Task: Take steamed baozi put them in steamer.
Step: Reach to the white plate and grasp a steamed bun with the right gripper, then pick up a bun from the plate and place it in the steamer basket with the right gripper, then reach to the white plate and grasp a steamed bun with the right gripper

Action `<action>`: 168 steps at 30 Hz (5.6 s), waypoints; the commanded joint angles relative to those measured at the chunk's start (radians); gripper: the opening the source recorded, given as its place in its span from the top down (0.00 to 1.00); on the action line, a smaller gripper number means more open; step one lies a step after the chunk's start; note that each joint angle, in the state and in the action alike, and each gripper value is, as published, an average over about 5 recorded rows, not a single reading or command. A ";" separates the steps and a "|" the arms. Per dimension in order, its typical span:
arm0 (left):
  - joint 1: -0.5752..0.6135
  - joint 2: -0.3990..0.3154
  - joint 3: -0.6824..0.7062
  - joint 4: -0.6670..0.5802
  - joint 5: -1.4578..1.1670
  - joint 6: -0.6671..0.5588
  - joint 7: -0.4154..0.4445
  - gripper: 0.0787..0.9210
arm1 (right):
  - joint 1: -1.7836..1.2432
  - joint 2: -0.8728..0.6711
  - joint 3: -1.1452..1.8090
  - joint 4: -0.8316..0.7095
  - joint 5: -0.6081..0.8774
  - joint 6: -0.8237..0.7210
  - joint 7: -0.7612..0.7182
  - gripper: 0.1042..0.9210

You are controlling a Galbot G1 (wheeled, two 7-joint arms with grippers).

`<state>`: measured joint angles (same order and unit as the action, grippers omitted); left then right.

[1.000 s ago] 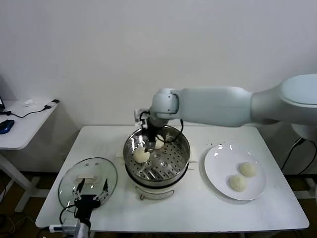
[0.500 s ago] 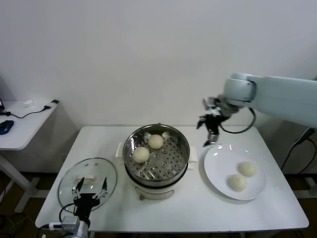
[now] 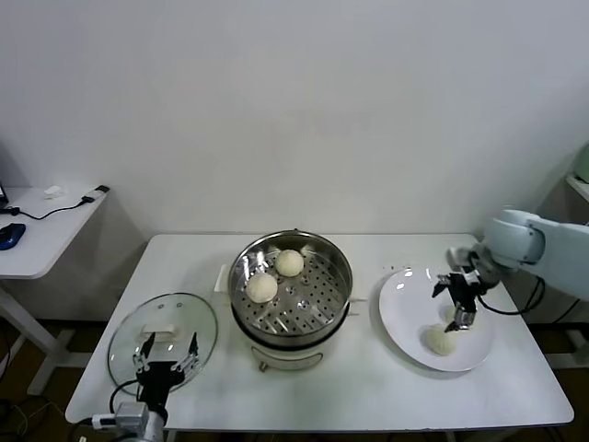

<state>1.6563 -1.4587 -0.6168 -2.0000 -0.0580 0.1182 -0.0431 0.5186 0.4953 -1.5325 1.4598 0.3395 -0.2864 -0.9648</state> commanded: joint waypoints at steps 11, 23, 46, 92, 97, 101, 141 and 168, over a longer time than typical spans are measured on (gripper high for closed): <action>0.003 -0.001 0.009 0.011 0.015 -0.003 0.002 0.12 | -0.324 0.022 0.226 -0.111 -0.107 -0.032 0.057 0.12; -0.002 -0.001 0.015 0.013 0.018 -0.003 0.003 0.12 | -0.304 0.069 0.213 -0.121 -0.106 -0.034 0.055 0.12; 0.002 -0.006 0.017 0.000 0.019 -0.007 0.000 0.12 | -0.084 0.028 0.166 -0.047 -0.161 0.030 -0.047 0.36; 0.011 0.000 0.002 -0.012 0.014 -0.004 -0.001 0.12 | 0.119 0.759 0.057 0.116 -0.365 0.587 -0.112 0.36; 0.009 0.000 0.003 -0.010 0.014 -0.004 -0.001 0.12 | 0.086 0.778 0.056 0.076 -0.394 0.592 -0.102 0.36; 0.008 -0.001 0.002 -0.010 0.014 -0.004 -0.001 0.12 | 0.070 0.791 0.058 0.050 -0.401 0.597 -0.096 0.36; -0.006 0.013 -0.008 -0.008 0.005 -0.014 -0.001 0.12 | 0.308 0.031 -0.154 -0.257 0.050 0.377 -0.193 0.12; 0.005 0.003 -0.012 0.005 0.016 -0.022 -0.003 0.12 | -0.393 0.080 0.401 -0.446 -0.202 0.170 -0.021 0.12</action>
<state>1.6606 -1.4537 -0.6277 -1.9943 -0.0426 0.0968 -0.0454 0.2840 0.5355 -1.2546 1.0818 0.1835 -0.0514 -1.0342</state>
